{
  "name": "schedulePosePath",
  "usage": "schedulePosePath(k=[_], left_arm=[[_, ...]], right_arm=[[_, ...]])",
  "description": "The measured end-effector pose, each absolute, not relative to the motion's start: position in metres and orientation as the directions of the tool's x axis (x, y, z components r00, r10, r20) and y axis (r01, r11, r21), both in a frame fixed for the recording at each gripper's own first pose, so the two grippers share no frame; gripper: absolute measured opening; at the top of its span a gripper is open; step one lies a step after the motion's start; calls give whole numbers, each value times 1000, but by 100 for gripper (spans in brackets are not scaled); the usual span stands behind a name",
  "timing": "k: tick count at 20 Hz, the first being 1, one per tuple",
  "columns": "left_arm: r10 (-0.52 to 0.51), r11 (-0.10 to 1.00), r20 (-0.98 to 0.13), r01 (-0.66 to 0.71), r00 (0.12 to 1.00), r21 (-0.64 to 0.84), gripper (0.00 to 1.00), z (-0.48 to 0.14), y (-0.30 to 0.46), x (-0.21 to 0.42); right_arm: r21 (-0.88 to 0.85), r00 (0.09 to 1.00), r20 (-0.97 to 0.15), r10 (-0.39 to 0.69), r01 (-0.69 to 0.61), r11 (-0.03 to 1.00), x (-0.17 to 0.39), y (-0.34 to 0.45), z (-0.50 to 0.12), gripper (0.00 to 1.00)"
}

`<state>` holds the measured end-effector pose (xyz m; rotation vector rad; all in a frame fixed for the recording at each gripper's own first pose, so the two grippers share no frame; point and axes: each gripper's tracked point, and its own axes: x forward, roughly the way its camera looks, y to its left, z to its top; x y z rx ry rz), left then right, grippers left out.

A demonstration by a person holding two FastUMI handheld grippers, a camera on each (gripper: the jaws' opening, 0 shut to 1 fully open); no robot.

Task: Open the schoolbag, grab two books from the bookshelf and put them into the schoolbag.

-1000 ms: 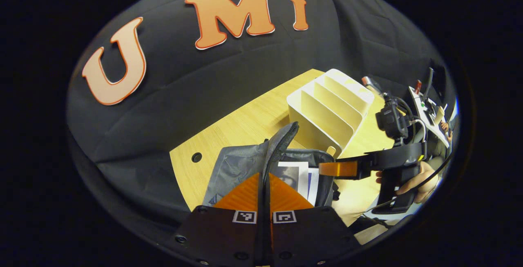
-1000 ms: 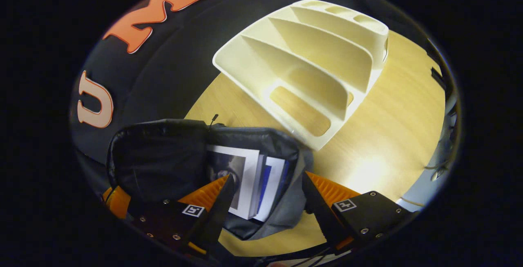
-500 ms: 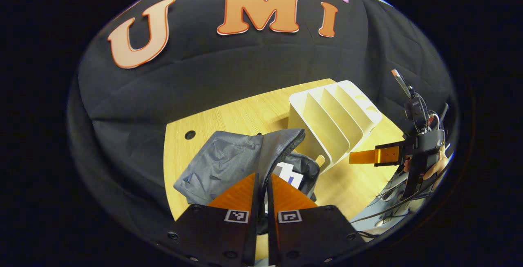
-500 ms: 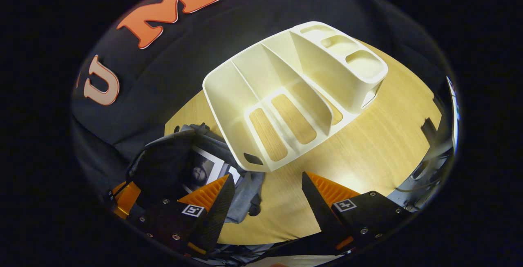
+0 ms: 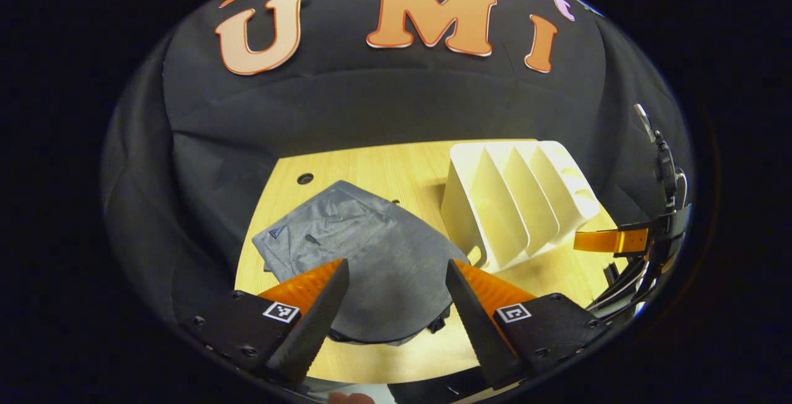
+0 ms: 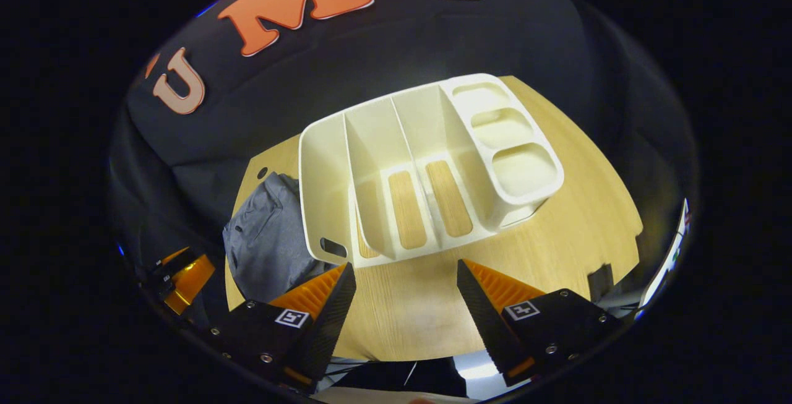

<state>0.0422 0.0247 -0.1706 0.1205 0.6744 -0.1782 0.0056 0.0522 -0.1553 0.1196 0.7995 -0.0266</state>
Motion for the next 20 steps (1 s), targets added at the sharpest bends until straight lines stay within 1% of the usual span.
schedulePosePath(k=[4, 6, 8, 10, 11, 12, 13, 14, 18, 19, 20], left_arm=[[-57, 988, -476, 120, 878, 102, 98, -118, 19, 58], [-51, 990, -386, 98, 921, 101, 97, -85, 14, 63], [-63, 991, -303, 96, 951, 96, 97, -58, 9, 65], [-72, 989, -225, 98, 972, 109, 96, -32, 8, 62], [-69, 989, -195, 93, 978, 118, 100, -22, 10, 61], [-67, 988, -170, 89, 983, 124, 96, -14, 9, 60], [-72, 988, -154, 92, 985, 125, 99, -11, 6, 60], [-80, 988, -143, 97, 987, 120, 96, -11, 3, 57], [-79, 989, -137, 95, 987, 113, 96, -11, 1, 52], [-74, 989, -139, 90, 988, 115, 99, -10, 2, 51], [-59, 990, -135, 75, 989, 115, 96, -11, 4, 49]], right_arm=[[96, 794, -603, 75, -21, 995, 20, 53, -104, 99], [70, 859, -507, 74, -45, 997, 26, 48, -73, 98], [44, 913, -403, 70, -57, 997, 30, 45, -45, 98], [35, 948, -313, 64, -56, 998, 30, 41, -21, 98], [32, 960, -274, 56, -49, 998, 31, 38, -12, 98], [26, 970, -240, 45, -39, 999, 32, 35, -3, 97], [12, 976, -216, 35, -33, 999, 32, 32, 4, 98], [-6, 980, -200, 21, -22, 1000, 32, 28, 7, 97], [-35, 988, -150, 24, -29, 999, 30, 30, 14, 98], [-30, 991, -135, 23, -27, 999, 30, 30, 15, 98], [-25, 991, -133, 29, -33, 999, 30, 32, 15, 97]])
